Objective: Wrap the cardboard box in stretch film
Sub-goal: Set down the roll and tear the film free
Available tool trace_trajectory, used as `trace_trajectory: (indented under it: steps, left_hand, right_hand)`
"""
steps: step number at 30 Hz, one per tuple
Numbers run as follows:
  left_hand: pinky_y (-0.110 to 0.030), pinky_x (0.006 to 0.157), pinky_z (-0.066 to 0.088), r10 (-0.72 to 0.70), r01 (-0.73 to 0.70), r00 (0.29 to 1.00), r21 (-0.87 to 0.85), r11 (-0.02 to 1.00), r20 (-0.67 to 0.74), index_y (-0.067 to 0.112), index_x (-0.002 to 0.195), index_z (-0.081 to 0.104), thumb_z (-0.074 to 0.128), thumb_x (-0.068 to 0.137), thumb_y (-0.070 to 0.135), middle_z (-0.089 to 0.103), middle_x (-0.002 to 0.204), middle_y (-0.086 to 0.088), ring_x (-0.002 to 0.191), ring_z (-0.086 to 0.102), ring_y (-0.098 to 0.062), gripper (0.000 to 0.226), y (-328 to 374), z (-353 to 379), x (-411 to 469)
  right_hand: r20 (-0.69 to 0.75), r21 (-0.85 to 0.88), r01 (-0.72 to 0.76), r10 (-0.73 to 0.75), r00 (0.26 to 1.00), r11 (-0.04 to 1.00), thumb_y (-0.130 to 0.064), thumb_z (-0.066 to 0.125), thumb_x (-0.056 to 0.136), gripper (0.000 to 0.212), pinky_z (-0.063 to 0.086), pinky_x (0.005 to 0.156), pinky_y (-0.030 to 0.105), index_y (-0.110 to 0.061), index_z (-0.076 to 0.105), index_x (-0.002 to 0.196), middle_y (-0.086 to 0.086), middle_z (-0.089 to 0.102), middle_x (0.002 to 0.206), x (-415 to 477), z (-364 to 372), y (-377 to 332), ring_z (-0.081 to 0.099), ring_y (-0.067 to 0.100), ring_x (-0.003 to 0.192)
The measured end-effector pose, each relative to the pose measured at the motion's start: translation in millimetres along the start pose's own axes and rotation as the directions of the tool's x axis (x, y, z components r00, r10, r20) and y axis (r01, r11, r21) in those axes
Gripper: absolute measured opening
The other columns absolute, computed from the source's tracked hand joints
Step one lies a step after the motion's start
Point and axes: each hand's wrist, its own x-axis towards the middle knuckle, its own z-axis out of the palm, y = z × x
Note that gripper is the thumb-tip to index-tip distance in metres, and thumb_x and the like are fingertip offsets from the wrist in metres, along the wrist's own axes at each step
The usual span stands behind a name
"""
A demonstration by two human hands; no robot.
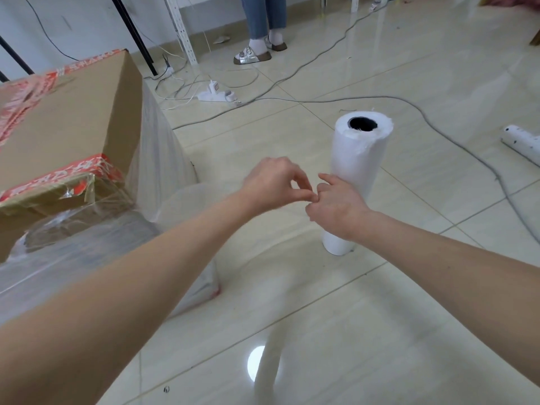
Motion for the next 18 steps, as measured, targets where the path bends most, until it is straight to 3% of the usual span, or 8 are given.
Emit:
trace_trajectory:
  steps: [2, 4, 6, 8, 11, 13, 16, 18]
  left_hand:
    - [-0.030, 0.093, 0.041, -0.068, 0.062, 0.995, 0.082, 0.995, 0.078, 0.030, 0.109, 0.068, 0.071, 0.073, 0.055, 0.067, 0.109, 0.016, 0.109, 0.054, -0.010, 0.044, -8.1, 10.5, -3.8]
    - [-0.032, 0.100, 0.036, -0.016, -0.017, 0.986, 0.194, 0.981, 0.164, 0.031, 0.123, 0.060, 0.069, 0.074, 0.057, 0.062, 0.120, 0.016, 0.119, 0.048, -0.012, 0.056, -13.4, 18.7, -10.0]
    - [-0.031, 0.102, 0.031, 0.044, -0.098, 0.974, 0.241, 0.966, 0.221, 0.030, 0.127, 0.056, 0.068, 0.075, 0.056, 0.061, 0.122, 0.014, 0.121, 0.046, -0.012, 0.060, -10.7, 29.5, -17.0]
    - [-0.028, 0.101, 0.028, 0.020, -0.072, 0.978, 0.243, 0.967, 0.209, 0.030, 0.125, 0.057, 0.067, 0.078, 0.054, 0.063, 0.117, 0.013, 0.118, 0.048, -0.012, 0.055, -7.5, 40.6, -21.6]
    - [-0.021, 0.082, 0.033, -0.073, 0.054, 0.990, 0.161, 0.986, 0.118, 0.028, 0.113, 0.068, 0.065, 0.085, 0.040, 0.070, 0.107, 0.011, 0.105, 0.059, -0.013, 0.031, -7.5, 48.3, -22.2]
    - [-0.022, 0.075, 0.040, -0.157, 0.151, 0.982, 0.056, 0.987, 0.109, 0.025, 0.105, 0.073, 0.065, 0.087, 0.031, 0.072, 0.102, 0.007, 0.098, 0.063, -0.014, 0.021, -7.8, 51.7, -24.6]
    - [-0.027, 0.076, 0.049, -0.224, 0.233, 0.963, -0.046, 0.971, 0.148, 0.020, 0.099, 0.074, 0.066, 0.087, 0.027, 0.073, 0.094, 0.002, 0.091, 0.064, -0.016, 0.016, -10.2, 55.7, -29.4]
    - [-0.029, 0.076, 0.051, -0.241, 0.259, 0.960, -0.123, 0.958, 0.140, 0.020, 0.097, 0.075, 0.067, 0.086, 0.027, 0.073, 0.086, 0.003, 0.087, 0.065, -0.014, 0.016, -12.0, 56.5, -29.6]
  right_hand:
    - [-0.005, -0.011, 0.014, -0.014, 1.000, 1.000, -0.025, 0.041, 0.099, 0.026, 0.007, 0.118, 0.032, -0.027, 0.059, 0.117, -0.003, 0.067, 0.111, -4.1, 2.8, 1.5, 0.050, 0.018, 0.119]
    - [-0.048, 0.073, -0.009, 0.013, 0.999, 0.997, -0.026, 0.039, 0.100, 0.027, 0.016, 0.114, 0.025, -0.027, 0.060, 0.118, -0.003, 0.066, 0.112, -5.9, 0.5, 3.6, 0.052, 0.016, 0.117]
    - [-0.093, 0.182, -0.058, 0.076, 0.993, 0.982, -0.028, 0.041, 0.101, 0.027, 0.028, 0.095, 0.019, -0.030, 0.062, 0.118, -0.003, 0.065, 0.110, -6.6, -3.5, 4.6, 0.052, 0.016, 0.115]
    - [-0.104, 0.251, -0.084, 0.113, 0.988, 0.964, -0.029, 0.043, 0.100, 0.025, 0.029, 0.080, 0.020, -0.031, 0.063, 0.116, -0.001, 0.062, 0.107, -8.9, -6.0, 3.5, 0.050, 0.017, 0.113]
    - [-0.095, 0.268, -0.072, 0.100, 0.990, 0.961, -0.029, 0.043, 0.100, 0.025, 0.029, 0.078, 0.022, -0.030, 0.063, 0.116, 0.000, 0.061, 0.104, -8.5, -4.1, 1.1, 0.049, 0.018, 0.112]
    - [-0.089, 0.278, -0.061, 0.089, 0.992, 0.959, -0.032, 0.042, 0.100, 0.026, 0.030, 0.083, 0.020, -0.028, 0.062, 0.116, -0.001, 0.062, 0.105, -6.4, -2.6, 1.2, 0.049, 0.019, 0.112]
    - [-0.074, 0.164, -0.007, 0.020, 0.997, 0.986, -0.035, 0.042, 0.100, 0.027, 0.029, 0.107, 0.027, -0.026, 0.062, 0.115, -0.005, 0.066, 0.107, -3.6, 1.3, -0.7, 0.051, 0.018, 0.111]
    - [-0.067, 0.120, 0.004, 0.004, 0.998, 0.993, -0.033, 0.042, 0.100, 0.026, 0.025, 0.111, 0.030, -0.029, 0.064, 0.112, -0.007, 0.066, 0.108, -3.4, 3.4, -0.7, 0.052, 0.018, 0.111]
